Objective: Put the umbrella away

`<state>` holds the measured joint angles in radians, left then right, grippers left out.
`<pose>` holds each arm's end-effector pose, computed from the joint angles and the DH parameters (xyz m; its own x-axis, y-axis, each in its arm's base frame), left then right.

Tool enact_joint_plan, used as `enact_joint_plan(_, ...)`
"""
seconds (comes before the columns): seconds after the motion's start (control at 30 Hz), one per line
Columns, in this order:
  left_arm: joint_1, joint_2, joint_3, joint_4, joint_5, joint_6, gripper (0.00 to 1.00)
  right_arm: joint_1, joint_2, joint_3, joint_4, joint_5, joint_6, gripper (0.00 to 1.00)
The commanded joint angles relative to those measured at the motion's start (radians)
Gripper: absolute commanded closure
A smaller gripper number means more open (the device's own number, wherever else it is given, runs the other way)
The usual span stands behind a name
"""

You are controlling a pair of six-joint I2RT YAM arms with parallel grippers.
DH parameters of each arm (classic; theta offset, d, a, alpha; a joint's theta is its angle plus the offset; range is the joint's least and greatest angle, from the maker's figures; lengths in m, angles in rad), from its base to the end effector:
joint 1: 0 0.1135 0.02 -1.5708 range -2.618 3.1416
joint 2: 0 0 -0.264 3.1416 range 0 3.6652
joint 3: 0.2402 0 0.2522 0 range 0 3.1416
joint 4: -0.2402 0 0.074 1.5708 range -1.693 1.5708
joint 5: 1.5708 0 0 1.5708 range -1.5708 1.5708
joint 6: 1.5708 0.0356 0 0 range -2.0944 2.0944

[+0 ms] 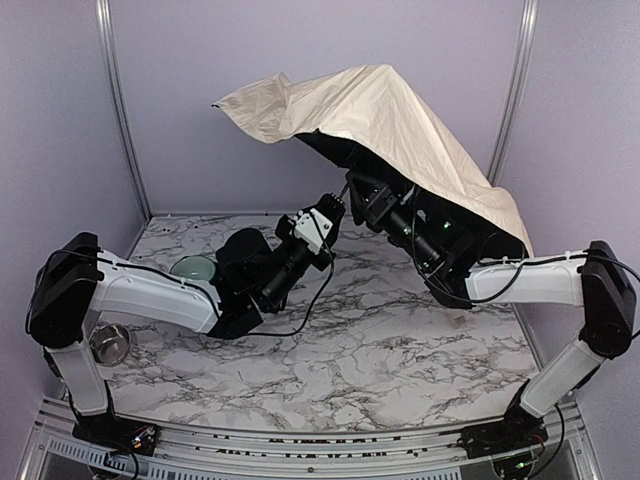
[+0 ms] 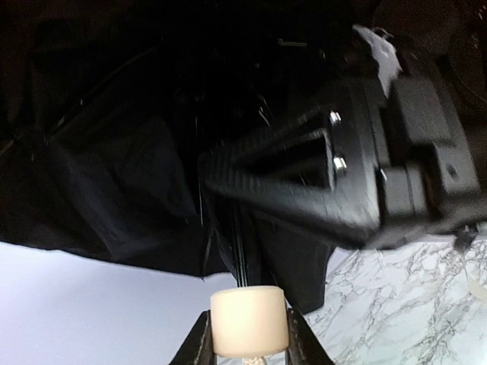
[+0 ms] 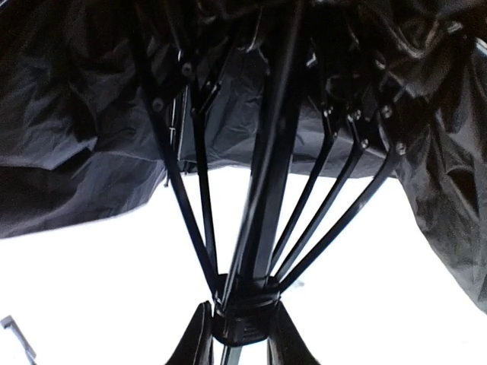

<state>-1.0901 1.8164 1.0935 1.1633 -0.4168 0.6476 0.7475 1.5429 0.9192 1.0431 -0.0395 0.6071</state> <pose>0.1996 -0.3515 0.2979 0.5442 0.1495 -0.8255 0.3926 0.8242 0.4081 0.2532 0.2366 0.3277 -0.1573 0.6314 -0.7593 -0.7500 0.4238 0.5078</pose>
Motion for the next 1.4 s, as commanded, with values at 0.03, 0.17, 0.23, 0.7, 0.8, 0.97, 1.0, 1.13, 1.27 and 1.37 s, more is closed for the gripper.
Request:
enact_joint_plan(0.03,-0.022,-0.001,0.103,0.167,0.098,0.046,1.00,0.020,0.059,-0.006,-0.171,-0.146,-0.051,1.00)
enact_joint_plan(0.17,-0.021,0.035,0.146,0.168,0.107,0.061,1.00,0.035,0.084,0.006,-0.176,-0.190,-0.074,1.00)
enact_joint_plan(0.23,-0.015,0.053,0.161,0.167,0.093,0.083,1.00,0.052,0.086,0.030,-0.222,-0.207,-0.117,1.00)
enact_joint_plan(0.7,-0.006,-0.079,-0.102,-0.229,0.299,-0.168,0.36,-0.200,-0.102,0.014,-0.248,-0.247,-0.190,1.00)
enact_joint_plan(0.8,-0.009,-0.166,-0.193,-0.339,0.408,-0.246,0.30,-0.313,-0.141,0.083,-0.376,-0.378,-0.286,1.00)
enact_joint_plan(0.97,-0.009,-0.287,-0.318,-0.420,0.536,-0.367,0.29,-0.486,-0.142,0.235,-0.751,-0.503,-0.557,1.00)
enact_joint_plan(1.0,-0.008,-0.309,-0.339,-0.422,0.544,-0.391,0.28,-0.492,-0.139,0.274,-0.869,-0.438,-0.669,1.00)
enact_joint_plan(1.13,0.023,-0.399,-0.411,-0.415,0.470,-0.508,0.27,-0.473,-0.150,0.326,-1.043,-0.074,-0.932,1.00)
enact_joint_plan(1.27,0.133,-0.460,-0.425,-0.413,0.369,-0.714,0.27,-0.343,-0.156,0.286,-1.110,0.181,-1.256,1.00)
enact_joint_plan(1.37,0.183,-0.489,-0.440,-0.409,0.355,-0.773,0.29,-0.231,-0.139,0.217,-1.184,0.286,-1.409,1.00)
